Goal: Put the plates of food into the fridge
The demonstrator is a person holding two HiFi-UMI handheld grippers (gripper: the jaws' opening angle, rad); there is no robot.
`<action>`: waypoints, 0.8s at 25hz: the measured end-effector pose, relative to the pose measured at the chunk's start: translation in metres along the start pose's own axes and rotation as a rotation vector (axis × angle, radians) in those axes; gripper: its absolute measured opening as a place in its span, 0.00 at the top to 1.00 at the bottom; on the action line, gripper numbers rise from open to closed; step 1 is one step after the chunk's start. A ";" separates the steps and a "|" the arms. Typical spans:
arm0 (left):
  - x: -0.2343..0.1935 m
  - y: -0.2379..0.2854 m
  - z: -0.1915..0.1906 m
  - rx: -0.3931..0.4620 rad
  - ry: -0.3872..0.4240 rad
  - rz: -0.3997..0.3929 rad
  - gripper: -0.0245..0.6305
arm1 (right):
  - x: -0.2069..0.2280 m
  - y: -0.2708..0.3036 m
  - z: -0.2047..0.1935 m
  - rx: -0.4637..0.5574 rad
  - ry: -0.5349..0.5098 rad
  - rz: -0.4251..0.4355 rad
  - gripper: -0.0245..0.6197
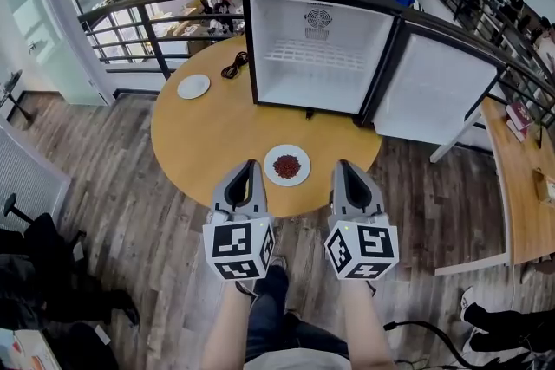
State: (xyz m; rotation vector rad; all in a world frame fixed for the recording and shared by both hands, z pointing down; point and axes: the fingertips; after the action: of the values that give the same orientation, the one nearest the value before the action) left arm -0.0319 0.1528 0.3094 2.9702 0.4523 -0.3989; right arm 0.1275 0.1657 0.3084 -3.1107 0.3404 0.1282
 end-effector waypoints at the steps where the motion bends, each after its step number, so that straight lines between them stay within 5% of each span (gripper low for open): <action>1: -0.002 0.006 0.000 -0.003 -0.002 0.000 0.95 | 0.000 0.006 -0.001 -0.004 0.000 0.001 0.94; 20: -0.047 0.100 -0.013 -0.093 -0.038 -0.014 0.95 | 0.001 0.109 -0.018 -0.057 0.010 -0.011 0.94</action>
State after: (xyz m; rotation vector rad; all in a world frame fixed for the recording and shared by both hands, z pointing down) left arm -0.0416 0.0471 0.3420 2.8660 0.4743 -0.4227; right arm 0.1064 0.0585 0.3261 -3.1701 0.3257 0.1249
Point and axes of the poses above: the fingertips, and each gripper's own axes: y forward along the fingers, x to its right, z out of its top, and after that the axes turned 13 degrees about -y, right-handed
